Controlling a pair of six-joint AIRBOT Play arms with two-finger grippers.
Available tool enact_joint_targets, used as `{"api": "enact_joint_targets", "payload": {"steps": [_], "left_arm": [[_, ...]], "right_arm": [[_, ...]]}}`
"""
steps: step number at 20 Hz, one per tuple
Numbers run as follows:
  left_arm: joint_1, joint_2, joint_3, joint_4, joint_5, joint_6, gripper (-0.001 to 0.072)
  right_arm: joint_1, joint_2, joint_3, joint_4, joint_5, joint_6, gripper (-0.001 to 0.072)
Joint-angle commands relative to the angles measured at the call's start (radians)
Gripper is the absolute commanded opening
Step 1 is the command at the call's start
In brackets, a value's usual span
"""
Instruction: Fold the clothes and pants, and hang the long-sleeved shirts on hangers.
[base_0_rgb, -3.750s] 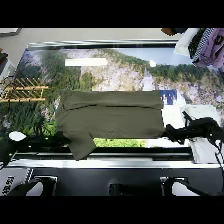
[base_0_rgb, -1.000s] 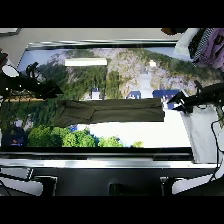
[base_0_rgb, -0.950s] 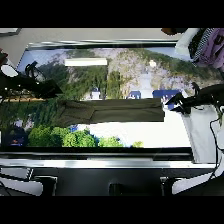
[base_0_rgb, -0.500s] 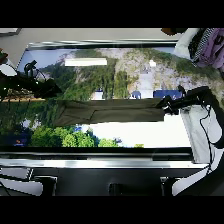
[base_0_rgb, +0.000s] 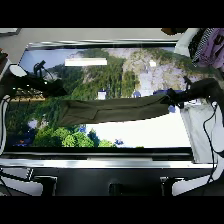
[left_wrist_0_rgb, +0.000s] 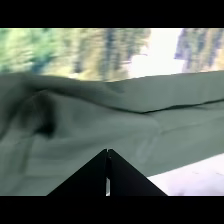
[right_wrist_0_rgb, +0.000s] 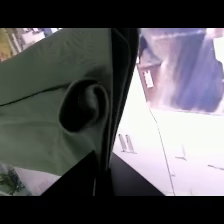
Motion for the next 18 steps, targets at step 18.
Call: {"api": "enact_joint_targets", "payload": {"steps": [18], "left_arm": [[-0.839,-0.48,0.198,-0.873,0.686,-0.028,0.0018]], "right_arm": [[0.001,0.513,0.039,-0.134,-0.145,0.22,0.0032]]}}
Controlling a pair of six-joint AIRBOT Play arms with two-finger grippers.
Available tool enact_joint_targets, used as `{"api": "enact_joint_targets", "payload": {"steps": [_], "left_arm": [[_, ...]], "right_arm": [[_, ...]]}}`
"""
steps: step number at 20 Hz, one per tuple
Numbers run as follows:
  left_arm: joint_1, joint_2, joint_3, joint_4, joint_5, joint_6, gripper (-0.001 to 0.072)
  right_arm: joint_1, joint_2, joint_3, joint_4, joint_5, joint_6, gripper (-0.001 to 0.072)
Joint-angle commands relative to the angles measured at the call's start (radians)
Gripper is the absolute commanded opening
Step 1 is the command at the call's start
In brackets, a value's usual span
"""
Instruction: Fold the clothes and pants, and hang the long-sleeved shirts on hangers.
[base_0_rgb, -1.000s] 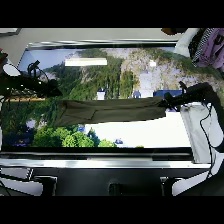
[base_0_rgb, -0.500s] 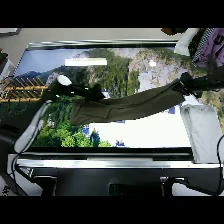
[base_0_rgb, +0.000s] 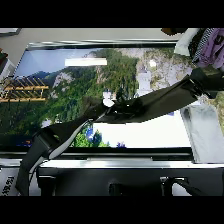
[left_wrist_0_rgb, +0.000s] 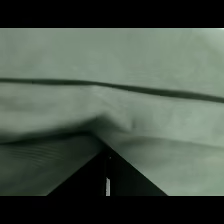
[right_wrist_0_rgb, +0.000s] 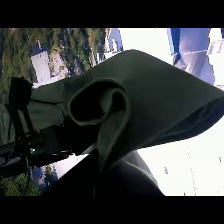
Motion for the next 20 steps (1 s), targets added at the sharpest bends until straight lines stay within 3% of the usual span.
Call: {"api": "enact_joint_targets", "payload": {"steps": [1,6,8,11,14,17,20], "left_arm": [[-0.058,-0.061,0.078,-0.061,0.023,0.0,0.0018],[0.04,-0.029,0.079,0.003,-0.209,0.001,0.0015],[0.126,0.045,0.079,0.178,-0.314,-0.03,0.0014],[0.28,0.201,0.079,0.51,-0.463,-0.15,0.0015],[0.456,0.373,0.079,0.727,-0.656,-0.186,0.0017],[0.615,0.518,0.079,0.834,-0.841,-0.183,0.0018],[0.736,0.629,0.079,0.946,-0.93,-0.183,0.0018]], "right_arm": [[0.001,0.011,0.001,-0.011,-0.017,0.008,0.0032],[0.001,0.01,0.001,-0.023,0.048,-0.016,0.0032],[0.005,0.007,0.001,0.064,0.071,-0.042,0.0032],[0.12,-0.004,0.001,0.094,0.119,-0.042,0.0032],[0.311,-0.051,0.001,0.069,0.196,0.042,0.0032],[0.503,-0.115,0.001,0.038,0.323,0.109,0.0032],[0.651,-0.195,0.001,0.0,0.433,0.184,0.0032]]}}
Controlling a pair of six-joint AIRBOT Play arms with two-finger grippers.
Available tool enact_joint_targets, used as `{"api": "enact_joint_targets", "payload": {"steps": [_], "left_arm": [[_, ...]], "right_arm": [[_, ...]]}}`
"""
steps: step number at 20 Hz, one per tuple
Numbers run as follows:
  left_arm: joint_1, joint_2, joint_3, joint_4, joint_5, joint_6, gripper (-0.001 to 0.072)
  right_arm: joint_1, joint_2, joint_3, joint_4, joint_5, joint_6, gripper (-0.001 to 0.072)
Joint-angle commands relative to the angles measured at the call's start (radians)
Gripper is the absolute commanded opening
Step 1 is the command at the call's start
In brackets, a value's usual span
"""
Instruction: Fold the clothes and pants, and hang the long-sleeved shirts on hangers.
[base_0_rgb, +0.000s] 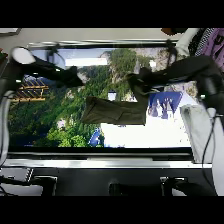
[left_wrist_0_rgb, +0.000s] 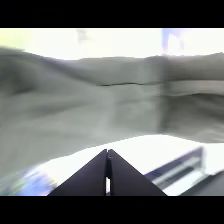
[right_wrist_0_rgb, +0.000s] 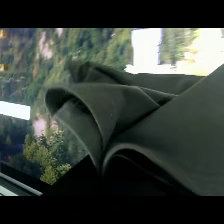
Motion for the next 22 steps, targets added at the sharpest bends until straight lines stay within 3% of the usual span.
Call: {"api": "enact_joint_targets", "payload": {"steps": [1,5,12,19,20,22], "left_arm": [[0.154,0.14,0.001,0.18,-0.145,-0.01,0.0019],[0.231,0.192,0.001,0.19,-0.145,-0.001,0.0018],[0.237,0.192,-0.038,0.19,-0.137,0.006,0.0018],[0.235,0.192,-0.061,0.19,-0.119,0.026,0.0018],[0.235,0.192,-0.061,0.19,-0.115,0.029,0.0018],[0.235,0.192,-0.061,0.19,-0.106,0.028,0.0019]], "right_arm": [[0.18,-0.096,0.0,-0.042,0.159,0.101,0.0032],[0.278,-0.206,0.0,-0.043,0.296,0.159,0.0032],[0.349,-0.267,0.0,-0.002,0.452,0.225,0.0032],[0.361,-0.321,0.0,0.006,0.385,0.254,0.0033],[0.361,-0.325,0.0,0.005,0.381,0.253,0.0049],[0.361,-0.327,0.0,0.007,0.384,0.253,0.0285]]}}
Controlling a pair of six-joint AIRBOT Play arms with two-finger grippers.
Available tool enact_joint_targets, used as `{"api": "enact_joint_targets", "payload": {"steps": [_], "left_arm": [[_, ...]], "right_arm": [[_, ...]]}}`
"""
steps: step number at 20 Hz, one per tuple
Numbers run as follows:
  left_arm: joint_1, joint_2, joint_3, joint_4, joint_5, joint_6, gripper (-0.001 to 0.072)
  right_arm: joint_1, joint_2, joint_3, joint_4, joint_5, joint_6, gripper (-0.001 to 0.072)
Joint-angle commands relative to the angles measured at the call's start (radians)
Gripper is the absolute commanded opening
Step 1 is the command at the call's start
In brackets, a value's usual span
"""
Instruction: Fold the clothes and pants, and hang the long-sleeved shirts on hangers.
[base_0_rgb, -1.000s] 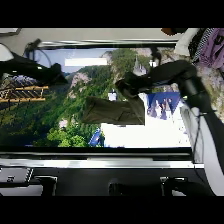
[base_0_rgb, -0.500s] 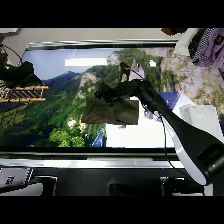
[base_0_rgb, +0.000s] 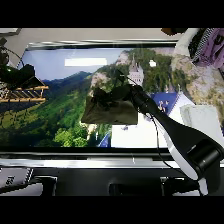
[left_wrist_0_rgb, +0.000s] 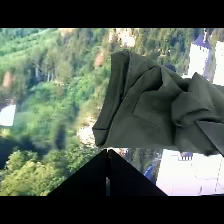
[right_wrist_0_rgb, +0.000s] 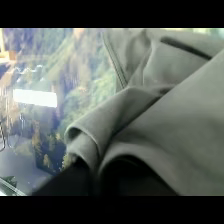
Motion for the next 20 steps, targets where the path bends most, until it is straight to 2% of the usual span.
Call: {"api": "enact_joint_targets", "payload": {"steps": [1,3,4,8,12,15,20], "left_arm": [[0.0,0.0,-0.002,0.001,0.018,0.003,0.0019],[0.0,0.0,-0.002,0.001,0.028,0.003,0.0019],[0.001,-0.001,-0.002,0.001,0.032,0.003,0.0018],[0.0,-0.003,-0.002,0.001,0.032,0.003,0.0019],[0.001,-0.003,-0.002,0.024,0.032,0.015,0.0018],[0.001,-0.003,-0.002,0.024,0.032,0.03,0.0019],[0.001,-0.003,-0.002,0.024,0.032,0.084,0.002]], "right_arm": [[0.001,-0.01,0.001,0.019,-0.02,-0.002,0.0347],[0.0,0.002,0.001,0.044,-0.066,-0.016,0.0564],[-0.004,0.021,0.001,0.039,-0.077,-0.027,0.0633],[-0.157,0.15,0.002,0.038,-0.132,-0.06,0.0632],[-0.497,0.239,0.002,0.031,-0.349,-0.179,0.0631],[-0.691,0.216,-0.024,0.033,-0.483,-0.294,0.0632],[-0.739,0.096,-0.182,0.122,-0.485,-0.48,0.0631]]}}
